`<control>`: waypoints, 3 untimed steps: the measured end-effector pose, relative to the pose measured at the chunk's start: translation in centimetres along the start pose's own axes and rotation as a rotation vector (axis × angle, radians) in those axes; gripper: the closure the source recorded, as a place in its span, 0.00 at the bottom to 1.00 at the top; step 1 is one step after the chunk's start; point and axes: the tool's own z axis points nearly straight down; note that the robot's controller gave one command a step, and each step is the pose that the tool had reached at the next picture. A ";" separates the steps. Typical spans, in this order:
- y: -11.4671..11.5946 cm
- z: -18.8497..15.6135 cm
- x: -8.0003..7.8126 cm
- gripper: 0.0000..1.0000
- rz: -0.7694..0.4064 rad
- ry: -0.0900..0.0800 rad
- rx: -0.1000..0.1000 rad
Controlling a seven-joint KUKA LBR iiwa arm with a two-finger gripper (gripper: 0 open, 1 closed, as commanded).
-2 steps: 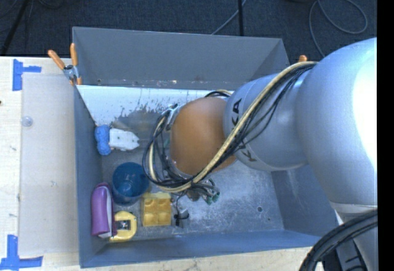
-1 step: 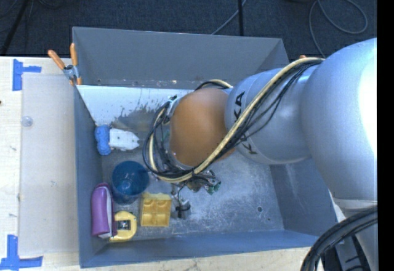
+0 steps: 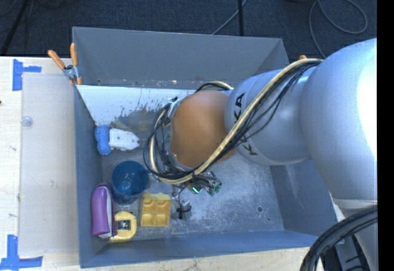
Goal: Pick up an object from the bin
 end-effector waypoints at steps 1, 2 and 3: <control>0.7 0.3 0.6 0.00 0.027 0.002 -0.001; 1.2 0.4 0.6 0.00 -0.022 0.003 0.004; 1.8 0.4 0.0 1.00 -0.154 0.003 0.005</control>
Offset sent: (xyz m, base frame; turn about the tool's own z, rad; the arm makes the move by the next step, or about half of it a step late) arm -0.0146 0.0123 -0.0045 -0.0434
